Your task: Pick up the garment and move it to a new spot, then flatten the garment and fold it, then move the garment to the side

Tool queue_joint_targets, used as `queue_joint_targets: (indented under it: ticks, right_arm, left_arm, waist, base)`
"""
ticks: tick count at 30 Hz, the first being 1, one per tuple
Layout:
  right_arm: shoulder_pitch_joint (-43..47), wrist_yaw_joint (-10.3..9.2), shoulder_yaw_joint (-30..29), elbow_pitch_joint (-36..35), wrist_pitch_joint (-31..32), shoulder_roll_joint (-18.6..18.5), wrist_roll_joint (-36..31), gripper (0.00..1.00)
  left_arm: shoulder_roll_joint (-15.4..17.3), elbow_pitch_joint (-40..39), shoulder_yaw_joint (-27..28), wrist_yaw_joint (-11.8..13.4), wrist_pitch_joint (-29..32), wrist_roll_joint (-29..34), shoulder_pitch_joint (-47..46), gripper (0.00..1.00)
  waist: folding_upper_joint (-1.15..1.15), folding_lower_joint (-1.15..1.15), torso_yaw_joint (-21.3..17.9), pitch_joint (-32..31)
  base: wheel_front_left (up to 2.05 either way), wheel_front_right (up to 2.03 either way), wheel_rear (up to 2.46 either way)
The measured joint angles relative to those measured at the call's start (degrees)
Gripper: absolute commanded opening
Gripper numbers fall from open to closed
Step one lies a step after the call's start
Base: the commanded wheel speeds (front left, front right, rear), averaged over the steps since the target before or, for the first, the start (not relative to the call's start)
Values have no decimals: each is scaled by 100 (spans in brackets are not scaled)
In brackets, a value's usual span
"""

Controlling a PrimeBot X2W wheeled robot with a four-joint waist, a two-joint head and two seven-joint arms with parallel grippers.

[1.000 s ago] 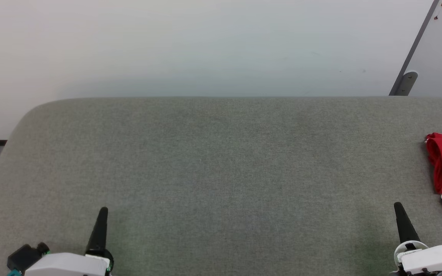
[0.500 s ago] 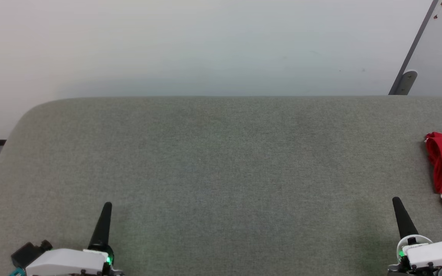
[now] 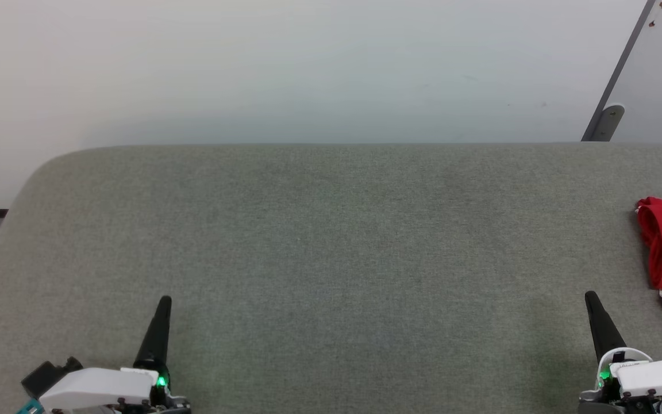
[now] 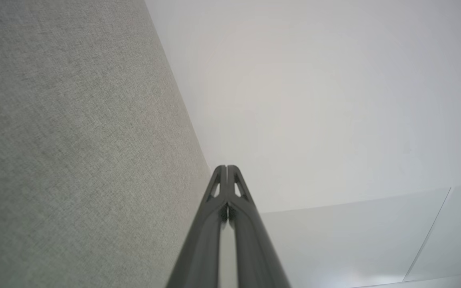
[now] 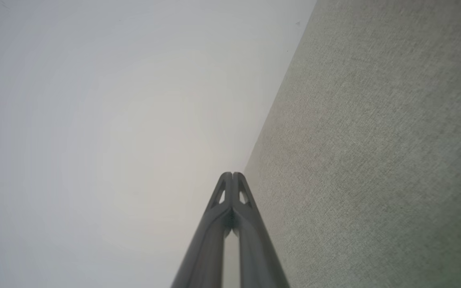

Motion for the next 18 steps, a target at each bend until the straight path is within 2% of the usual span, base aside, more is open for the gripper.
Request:
queue_joint_targets:
  ticks: [18]
  right_arm:
    - [-78, 0, -45, -9, 203, 42, 833, 0]
  left_arm:
    - [-138, -5, 79, -1, 204, -598, -103, 0]
  waist:
    - [0, 0, -13, 17]
  base:
    - [0, 0, 0]
